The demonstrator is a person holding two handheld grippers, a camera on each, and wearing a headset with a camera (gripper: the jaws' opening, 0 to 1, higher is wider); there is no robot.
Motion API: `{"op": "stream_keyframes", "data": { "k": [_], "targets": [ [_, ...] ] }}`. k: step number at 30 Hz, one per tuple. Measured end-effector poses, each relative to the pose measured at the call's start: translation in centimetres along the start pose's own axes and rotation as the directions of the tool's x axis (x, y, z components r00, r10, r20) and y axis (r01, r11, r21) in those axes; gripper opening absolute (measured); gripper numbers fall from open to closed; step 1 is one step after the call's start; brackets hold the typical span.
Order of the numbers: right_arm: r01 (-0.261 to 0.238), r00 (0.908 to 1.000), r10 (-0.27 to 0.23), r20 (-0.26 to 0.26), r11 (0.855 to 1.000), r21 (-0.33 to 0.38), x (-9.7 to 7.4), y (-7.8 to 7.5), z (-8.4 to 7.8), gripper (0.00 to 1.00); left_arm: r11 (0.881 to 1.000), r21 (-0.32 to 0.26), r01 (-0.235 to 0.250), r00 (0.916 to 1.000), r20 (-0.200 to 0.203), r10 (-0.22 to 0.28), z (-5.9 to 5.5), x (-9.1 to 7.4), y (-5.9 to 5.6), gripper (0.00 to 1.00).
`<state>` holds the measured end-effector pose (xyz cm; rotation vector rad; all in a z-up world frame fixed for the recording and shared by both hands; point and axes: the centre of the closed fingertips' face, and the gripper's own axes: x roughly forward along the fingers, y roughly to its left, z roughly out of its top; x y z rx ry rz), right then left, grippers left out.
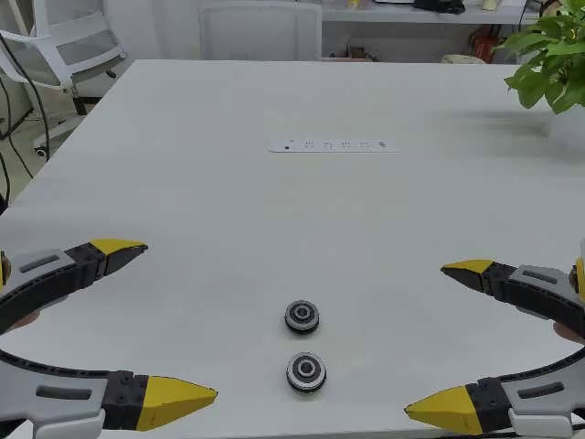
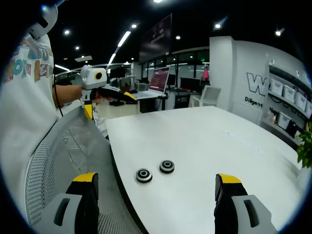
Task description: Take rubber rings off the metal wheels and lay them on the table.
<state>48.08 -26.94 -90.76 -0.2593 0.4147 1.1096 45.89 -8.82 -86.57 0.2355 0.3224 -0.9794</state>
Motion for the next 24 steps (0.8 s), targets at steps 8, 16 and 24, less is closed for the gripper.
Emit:
{"op": "stream_keyframes", "data": {
  "k": [8, 16, 24],
  "targets": [
    [0.007, 0.9999, -0.007, 0.013, 1.0, 0.01, -0.09, -0.35, 0.09, 0.99, 1.0, -0.019, -0.005, 1.0, 0.006, 0.005, 0.09, -0.12, 0.24, 1.0],
    [0.01, 0.9995, -0.01, 0.029, 1.0, 0.001, -0.14, -0.39, 0.41, 0.99, 1.0, -0.018, -0.005, 1.0, 0.006, 0.005, 0.11, 0.01, 0.21, 1.0],
    [0.009, 0.9993, -0.009, 0.035, 1.0, -0.007, -0.13, -0.18, 0.64, 0.99, 1.0, -0.023, -0.004, 0.9999, 0.01, 0.004, 0.12, 0.06, 0.19, 1.0]
  ]
}}
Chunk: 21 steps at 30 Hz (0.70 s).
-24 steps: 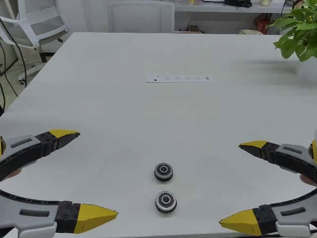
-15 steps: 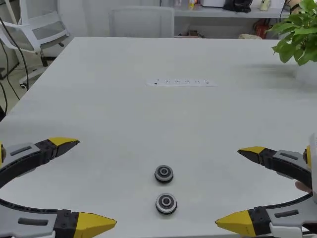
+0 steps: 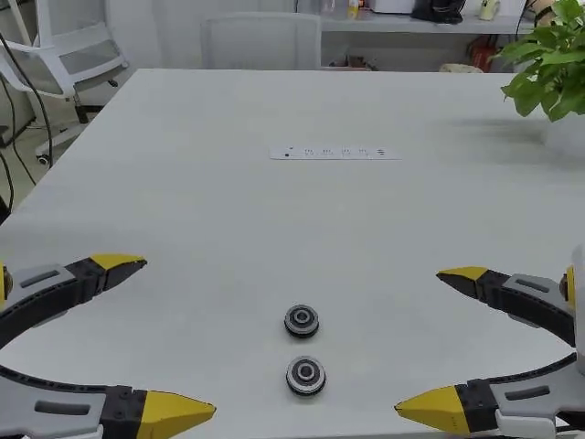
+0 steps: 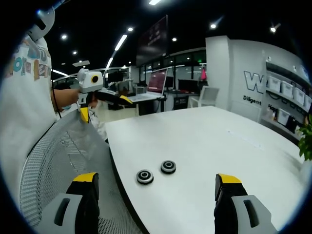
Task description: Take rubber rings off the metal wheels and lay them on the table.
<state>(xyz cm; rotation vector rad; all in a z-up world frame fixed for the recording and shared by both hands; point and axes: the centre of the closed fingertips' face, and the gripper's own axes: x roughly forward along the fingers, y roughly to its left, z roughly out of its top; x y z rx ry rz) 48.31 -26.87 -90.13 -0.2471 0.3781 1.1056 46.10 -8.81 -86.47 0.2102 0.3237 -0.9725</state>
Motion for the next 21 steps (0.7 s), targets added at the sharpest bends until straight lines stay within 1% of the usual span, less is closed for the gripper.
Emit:
{"op": "stream_keyframes", "data": {
  "k": [1, 4, 7, 9, 15, 18, 19, 21],
  "targets": [
    [-0.001, 1.0, 0.001, 0.003, 1.0, -0.001, -0.01, 0.02, 0.06, 0.99, 1.0, 0.0, 0.001, 1.0, 0.001, -0.001, 0.02, 0.01, -0.02, 1.0],
    [-0.011, 0.9999, 0.011, 0.01, 1.0, 0.004, -0.08, 0.2, 0.21, 0.92, 1.0, -0.013, 0.01, 0.9999, 0.011, -0.01, 0.16, 0.04, -0.18, 1.0],
    [-0.004, 1.0, 0.004, 0.007, 1.0, 0.003, -0.08, 0.11, 0.13, 0.93, 1.0, -0.013, 0.008, 0.9999, 0.015, -0.008, 0.19, 0.02, -0.06, 1.0],
    [-0.01, 0.9999, 0.01, 0.002, 1.0, 0.012, -0.09, 0.25, 0.0, 0.93, 1.0, -0.009, 0.001, 0.9999, 0.013, -0.001, 0.15, 0.01, 0.11, 1.0],
    [-0.011, 0.9999, 0.011, -0.003, 1.0, 0.002, -0.08, 0.33, -0.14, 0.92, 1.0, -0.027, -0.015, 0.9996, 0.024, 0.015, 0.32, -0.19, 0.54, 1.0],
    [-0.016, 0.9998, 0.016, -0.008, 1.0, 0.002, -0.01, 0.43, -0.16, 0.91, 1.0, -0.021, -0.013, 0.9996, 0.024, 0.014, 0.36, -0.21, 0.55, 1.0],
    [-0.017, 0.9997, 0.017, -0.016, 1.0, 0.006, 0.02, 0.43, -0.25, 0.91, 1.0, -0.024, -0.007, 0.9998, 0.02, 0.008, 0.32, -0.18, 0.42, 1.0],
    [-0.02, 0.9997, 0.02, -0.015, 1.0, 0.009, 0.05, 0.47, -0.22, 0.91, 1.0, -0.019, -0.006, 0.9999, 0.015, 0.007, 0.26, -0.12, 0.34, 1.0]
  ]
}}
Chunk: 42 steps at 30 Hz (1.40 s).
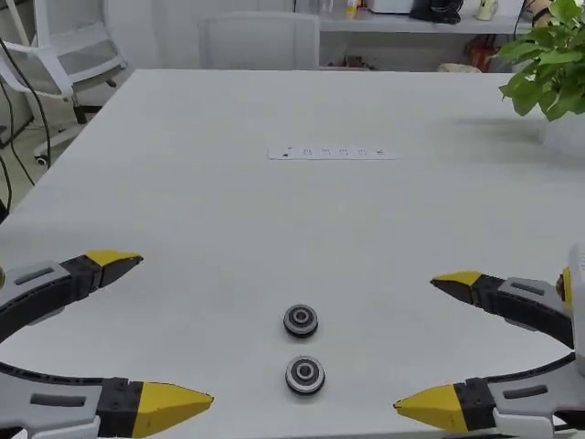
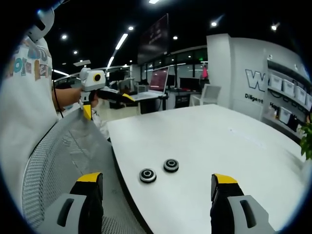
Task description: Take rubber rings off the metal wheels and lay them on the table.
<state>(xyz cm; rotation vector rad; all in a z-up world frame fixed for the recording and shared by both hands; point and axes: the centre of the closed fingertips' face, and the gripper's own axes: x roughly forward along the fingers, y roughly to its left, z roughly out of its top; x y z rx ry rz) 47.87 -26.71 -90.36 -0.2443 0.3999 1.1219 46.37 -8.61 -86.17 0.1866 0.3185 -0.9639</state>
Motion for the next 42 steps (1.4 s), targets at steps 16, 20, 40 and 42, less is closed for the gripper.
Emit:
{"op": "stream_keyframes", "data": {
  "k": [16, 20, 40, 42],
  "targets": [
    [-0.008, 0.9998, 0.008, -0.016, 1.0, -0.008, 0.1, 0.2, -0.5, 0.88, 1.0, 0.024, 0.021, 0.9984, -0.054, -0.019, -1.0, 0.5, -0.4, 1.0],
    [-0.006, 0.9999, 0.006, -0.012, 1.0, -0.008, 0.1, 0.1, -0.3, 0.88, 0.999, 0.024, 0.024, 0.998, -0.058, -0.023, -1.0, 0.5, -0.4, 1.0],
    [-0.017, 0.9998, 0.017, -0.004, 0.999, -0.04, 0.8, -0.9, 0.8, 0.88, 0.999, 0.033, 0.036, 0.9979, -0.055, -0.034, -0.2, 1.1, 0.1, 1.0],
    [-0.021, 0.9998, 0.021, -0.006, 0.999, -0.047, 0.9, -1.2, 0.9, 0.88, 0.999, 0.035, 0.035, 0.9979, -0.056, -0.034, -0.1, 1.3, 0.2, 1.0]
  ]
}}
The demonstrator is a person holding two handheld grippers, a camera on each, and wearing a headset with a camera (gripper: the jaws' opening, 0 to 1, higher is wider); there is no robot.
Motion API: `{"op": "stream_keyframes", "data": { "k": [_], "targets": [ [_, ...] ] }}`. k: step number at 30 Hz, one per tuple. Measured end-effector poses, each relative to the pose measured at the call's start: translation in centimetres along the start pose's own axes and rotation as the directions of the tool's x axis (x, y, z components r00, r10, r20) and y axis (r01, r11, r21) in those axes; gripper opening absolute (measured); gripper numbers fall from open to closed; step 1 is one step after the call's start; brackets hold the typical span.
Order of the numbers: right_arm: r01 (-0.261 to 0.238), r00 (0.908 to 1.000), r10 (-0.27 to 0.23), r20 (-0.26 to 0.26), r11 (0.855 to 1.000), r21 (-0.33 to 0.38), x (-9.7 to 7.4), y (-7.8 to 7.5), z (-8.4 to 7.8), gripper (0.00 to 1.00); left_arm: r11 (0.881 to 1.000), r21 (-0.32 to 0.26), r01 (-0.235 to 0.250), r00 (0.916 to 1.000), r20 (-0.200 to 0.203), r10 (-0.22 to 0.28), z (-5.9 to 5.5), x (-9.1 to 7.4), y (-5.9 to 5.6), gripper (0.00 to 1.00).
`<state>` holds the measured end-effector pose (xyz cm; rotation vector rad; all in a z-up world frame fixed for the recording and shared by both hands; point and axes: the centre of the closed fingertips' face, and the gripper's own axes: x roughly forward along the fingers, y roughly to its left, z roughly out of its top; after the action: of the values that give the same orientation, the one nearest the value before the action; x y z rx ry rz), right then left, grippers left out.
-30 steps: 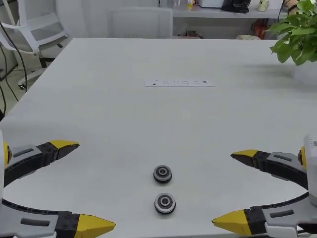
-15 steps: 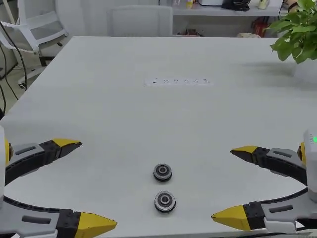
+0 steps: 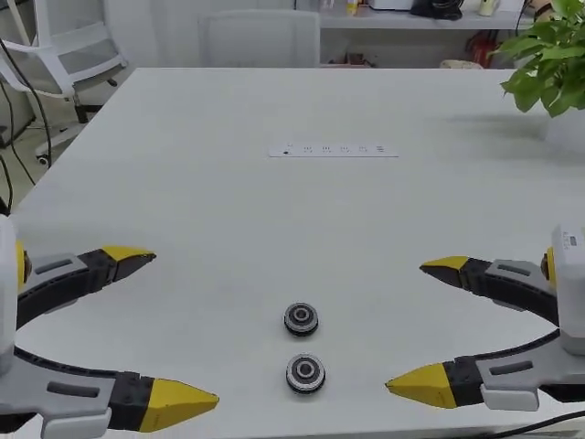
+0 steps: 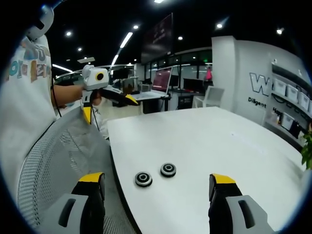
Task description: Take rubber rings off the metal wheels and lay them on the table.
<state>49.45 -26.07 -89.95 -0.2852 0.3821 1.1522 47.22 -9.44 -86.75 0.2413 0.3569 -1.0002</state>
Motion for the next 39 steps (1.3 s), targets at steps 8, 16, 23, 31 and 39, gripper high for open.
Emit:
{"op": "stream_keyframes", "data": {
  "k": [8, 16, 23, 31, 39],
  "targets": [
    [-0.022, 0.9998, 0.022, 0.003, 1.0, -0.008, 0.9, -0.3, 0.5, 0.86, 1.0, 0.006, 0.014, 0.9999, 0.002, -0.014, 0.2, 0.9, 0.6, 1.0],
    [-0.046, 0.999, 0.046, -0.003, 0.999, -0.028, 2.3, -1.0, 0.6, 0.84, 1.0, 0.0, 0.03, 0.9996, -0.001, -0.03, 0.1, 1.7, 1.1, 1.0],
    [-0.079, 0.9966, 0.078, -0.027, 0.996, -0.049, 3.6, -0.9, 0.3, 0.82, 0.999, 0.007, 0.05, 0.9986, -0.014, -0.05, 0.0, 2.7, 1.6, 0.97],
    [-0.121, 0.9909, 0.117, -0.066, 0.991, -0.054, 5.0, -1.0, -1.0, 0.8, 0.997, 0.001, 0.079, 0.9963, -0.034, -0.079, -0.7, 4.1, 1.7, 0.95],
    [-0.161, 0.9834, 0.156, -0.094, 0.986, -0.052, 6.0, -0.4, -2.0, 0.77, 0.992, 0.009, 0.124, 0.9907, -0.056, -0.124, -1.3, 5.5, 1.1, 0.91]
  ]
}}
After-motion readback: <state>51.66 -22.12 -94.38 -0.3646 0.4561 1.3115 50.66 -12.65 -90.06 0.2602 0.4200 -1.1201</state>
